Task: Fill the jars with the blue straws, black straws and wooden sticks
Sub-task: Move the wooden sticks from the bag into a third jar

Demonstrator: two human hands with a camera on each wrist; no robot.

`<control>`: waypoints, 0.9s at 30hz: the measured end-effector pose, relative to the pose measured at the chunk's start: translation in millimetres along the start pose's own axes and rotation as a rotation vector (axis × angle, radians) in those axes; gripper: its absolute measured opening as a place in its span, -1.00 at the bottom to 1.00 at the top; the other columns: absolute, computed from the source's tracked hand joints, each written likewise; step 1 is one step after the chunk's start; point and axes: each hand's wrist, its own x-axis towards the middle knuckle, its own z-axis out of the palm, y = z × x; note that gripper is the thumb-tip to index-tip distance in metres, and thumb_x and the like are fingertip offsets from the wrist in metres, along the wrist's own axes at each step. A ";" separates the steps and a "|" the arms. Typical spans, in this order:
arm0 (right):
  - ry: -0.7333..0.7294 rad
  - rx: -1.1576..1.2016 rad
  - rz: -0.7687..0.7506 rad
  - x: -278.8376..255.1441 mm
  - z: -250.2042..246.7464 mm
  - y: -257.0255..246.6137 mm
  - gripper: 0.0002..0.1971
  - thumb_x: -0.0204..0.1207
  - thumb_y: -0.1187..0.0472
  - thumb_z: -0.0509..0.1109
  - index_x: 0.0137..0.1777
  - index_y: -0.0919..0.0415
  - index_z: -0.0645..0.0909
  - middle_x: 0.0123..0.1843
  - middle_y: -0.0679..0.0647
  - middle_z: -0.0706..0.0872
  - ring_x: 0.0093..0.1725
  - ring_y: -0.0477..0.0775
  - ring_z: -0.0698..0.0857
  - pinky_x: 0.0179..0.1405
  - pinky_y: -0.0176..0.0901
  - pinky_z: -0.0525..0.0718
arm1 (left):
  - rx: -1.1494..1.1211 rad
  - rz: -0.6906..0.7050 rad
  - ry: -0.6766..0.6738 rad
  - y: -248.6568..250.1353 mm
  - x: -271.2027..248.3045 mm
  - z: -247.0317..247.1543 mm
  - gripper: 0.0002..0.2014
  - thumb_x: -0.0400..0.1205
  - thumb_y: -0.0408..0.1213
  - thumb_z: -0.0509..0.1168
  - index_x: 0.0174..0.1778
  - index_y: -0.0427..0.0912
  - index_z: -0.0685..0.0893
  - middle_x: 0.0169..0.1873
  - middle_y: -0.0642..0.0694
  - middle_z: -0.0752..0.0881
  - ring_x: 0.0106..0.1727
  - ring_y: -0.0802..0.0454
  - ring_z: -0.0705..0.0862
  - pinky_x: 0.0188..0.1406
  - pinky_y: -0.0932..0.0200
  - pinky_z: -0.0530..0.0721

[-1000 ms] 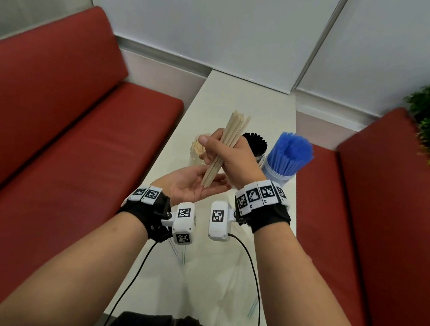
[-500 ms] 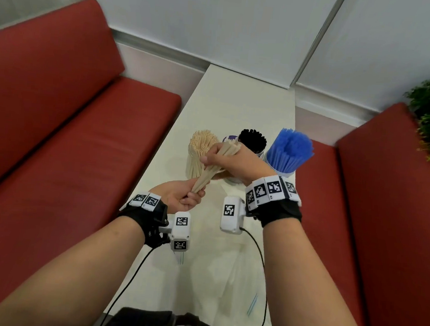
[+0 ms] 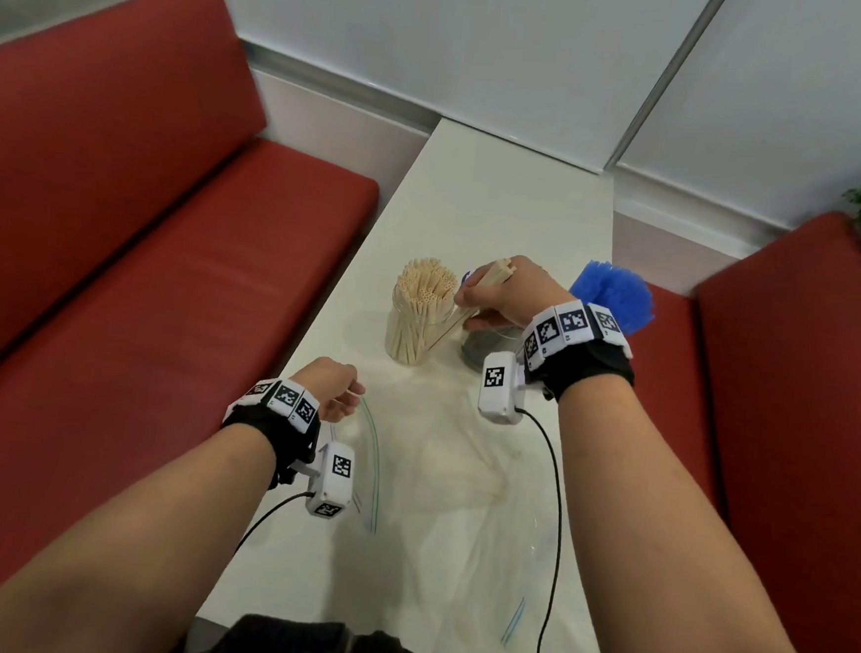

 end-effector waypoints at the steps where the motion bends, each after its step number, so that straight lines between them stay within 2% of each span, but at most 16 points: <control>1: 0.016 -0.005 0.004 3.6 0.5 -3.2 -0.90 0.49 0.39 0.58 -0.04 0.37 0.75 -0.12 0.23 0.82 0.02 0.42 0.84 -0.08 -0.02 0.86 | 0.072 -0.021 0.005 -2.5 2.1 -0.6 -0.73 0.68 -0.37 0.06 -0.24 -0.36 0.60 -0.40 -0.26 0.61 -0.48 -0.09 0.55 -0.53 0.24 0.49; 2: 0.028 -0.021 0.005 8.0 1.1 -6.0 -0.85 0.51 0.39 0.57 0.04 0.42 0.74 -0.12 0.22 0.82 0.02 0.42 0.84 -0.17 -0.10 0.86 | 0.134 -0.039 0.005 -5.3 5.0 -0.1 -0.71 0.69 -0.35 0.05 -0.25 -0.37 0.60 -0.39 -0.28 0.63 -0.46 -0.11 0.58 -0.50 0.21 0.54; 3: 0.038 -0.038 0.004 12.1 1.5 -8.8 -0.80 0.52 0.38 0.56 0.09 0.47 0.73 -0.10 0.23 0.82 0.03 0.42 0.84 -0.16 -0.10 0.86 | 0.187 -0.057 -0.002 -8.0 7.1 1.5 -0.68 0.71 -0.33 0.05 -0.25 -0.38 0.60 -0.37 -0.30 0.64 -0.44 -0.13 0.60 -0.44 0.16 0.61; 6: 0.085 -0.067 -0.024 22.4 1.5 -16.9 -0.77 0.52 0.38 0.56 0.13 0.49 0.74 -0.02 0.31 0.81 0.02 0.41 0.84 0.12 0.14 0.83 | 0.424 -0.085 -0.101 -14.6 12.7 7.6 -0.73 0.72 -0.37 0.14 -0.17 -0.40 0.68 -0.20 -0.32 0.74 -0.27 -0.19 0.70 -0.09 0.01 0.75; 8: 0.134 -0.081 -0.045 29.1 2.7 -20.9 -0.79 0.51 0.37 0.56 0.10 0.47 0.75 -0.08 0.27 0.80 -0.01 0.38 0.85 0.11 0.13 0.83 | 0.578 -0.056 -0.192 -18.9 13.4 8.3 -0.86 0.66 -0.40 0.29 -0.01 -0.36 0.75 0.00 -0.26 0.79 -0.10 -0.14 0.76 0.15 -0.01 0.75; 9: 0.161 -0.091 -0.050 32.2 3.5 -21.7 -0.81 0.51 0.36 0.56 0.08 0.45 0.76 -0.08 0.27 0.81 -0.03 0.36 0.86 0.09 0.11 0.84 | 0.627 -0.020 -0.233 -21.2 14.1 8.4 -0.89 0.62 -0.40 0.35 0.00 -0.28 0.77 0.05 -0.20 0.80 -0.06 -0.08 0.78 0.19 -0.01 0.74; 11: 0.203 -0.101 -0.050 38.1 4.4 -21.4 -0.84 0.51 0.34 0.56 0.05 0.42 0.78 -0.05 0.28 0.83 -0.08 0.31 0.86 0.06 0.07 0.85 | 0.678 0.088 -0.282 -25.6 14.0 12.1 -0.92 0.56 -0.37 0.42 -0.11 -0.11 0.77 0.06 -0.14 0.80 -0.03 -0.02 0.78 0.19 0.04 0.75; 13: 0.223 -0.094 -0.048 42.3 6.8 -18.9 -0.87 0.51 0.34 0.56 0.00 0.40 0.77 -0.07 0.26 0.82 -0.16 0.25 0.85 0.02 0.02 0.85 | 0.630 0.180 -0.306 -30.1 13.8 18.0 -0.90 0.55 -0.37 0.42 -0.04 -0.16 0.73 0.06 -0.15 0.76 0.00 -0.04 0.75 0.09 0.14 0.75; 15: 0.222 -0.104 -0.037 46.9 9.7 -13.9 -0.94 0.51 0.35 0.56 -0.15 0.32 0.75 -0.11 0.23 0.80 -0.20 0.22 0.83 -0.04 -0.02 0.85 | 0.627 0.244 -0.240 -32.7 14.5 26.0 -0.79 0.59 -0.41 0.34 0.14 -0.30 0.66 0.07 -0.15 0.70 0.04 -0.07 0.69 -0.06 0.25 0.66; 16: 0.227 -0.111 -0.028 49.4 11.9 -10.7 -0.89 0.51 0.34 0.57 -0.22 0.26 0.71 -0.11 0.22 0.80 -0.20 0.21 0.83 -0.09 -0.06 0.85 | 0.640 0.250 -0.186 -33.6 14.5 30.7 -0.75 0.62 -0.43 0.28 0.21 -0.37 0.61 0.10 -0.18 0.66 0.11 -0.11 0.67 -0.05 0.23 0.61; 18: 0.245 -0.097 0.010 55.5 18.2 -2.9 -0.82 0.51 0.33 0.57 -0.21 0.20 0.61 -0.05 0.20 0.78 -0.15 0.21 0.85 -0.13 -0.11 0.85 | 0.644 0.265 -0.123 -40.4 14.9 39.5 -0.69 0.69 -0.43 0.19 0.34 -0.45 0.51 0.26 -0.28 0.61 0.29 -0.18 0.61 0.24 0.15 0.55; 19: 0.255 -0.078 0.032 59.4 21.7 2.1 -0.80 0.51 0.32 0.57 -0.18 0.19 0.57 -0.03 0.19 0.77 -0.09 0.24 0.86 -0.05 -0.03 0.86 | 0.646 0.279 -0.108 -43.6 13.8 42.7 -0.67 0.73 -0.41 0.16 0.40 -0.45 0.48 0.33 -0.30 0.58 0.34 -0.17 0.59 0.35 0.14 0.49; 22: 0.251 -0.122 0.048 70.9 32.5 12.9 -0.77 0.54 0.30 0.54 -0.28 0.12 0.59 -0.14 0.17 0.78 -0.03 0.29 0.87 0.11 0.18 0.83 | 0.798 0.270 -0.085 -47.8 16.9 52.7 -0.56 0.74 -0.40 0.16 0.53 -0.43 0.27 0.41 -0.32 0.51 0.39 -0.15 0.57 0.43 0.14 0.45; 24: 0.244 -0.157 0.069 78.0 38.8 16.4 -0.88 0.55 0.25 0.53 -0.15 0.23 0.66 -0.06 0.22 0.81 -0.03 0.27 0.87 0.11 0.21 0.82 | 0.873 0.263 -0.088 -48.9 21.2 57.9 -0.35 0.73 -0.37 0.21 0.66 -0.41 0.03 0.50 -0.28 0.43 0.47 -0.15 0.51 0.49 0.08 0.42; 25: 0.253 -0.169 0.088 83.8 41.6 18.7 -0.82 0.55 0.22 0.53 0.01 0.33 0.67 0.00 0.26 0.83 -0.02 0.25 0.87 0.12 0.21 0.82 | 0.899 0.258 -0.074 -48.4 21.2 61.1 -0.29 0.72 -0.36 0.24 0.67 -0.41 -0.02 0.52 -0.28 0.42 0.48 -0.16 0.50 0.48 0.07 0.44; 27: 0.256 -0.238 0.109 92.7 46.7 22.2 -0.65 0.56 0.16 0.50 0.20 0.41 0.61 0.04 0.28 0.84 -0.03 0.21 0.87 0.10 0.14 0.82 | 0.954 0.307 0.014 -48.0 21.7 66.2 -0.38 0.69 -0.42 0.25 0.62 -0.48 0.13 0.49 -0.33 0.46 0.45 -0.19 0.52 0.39 0.10 0.50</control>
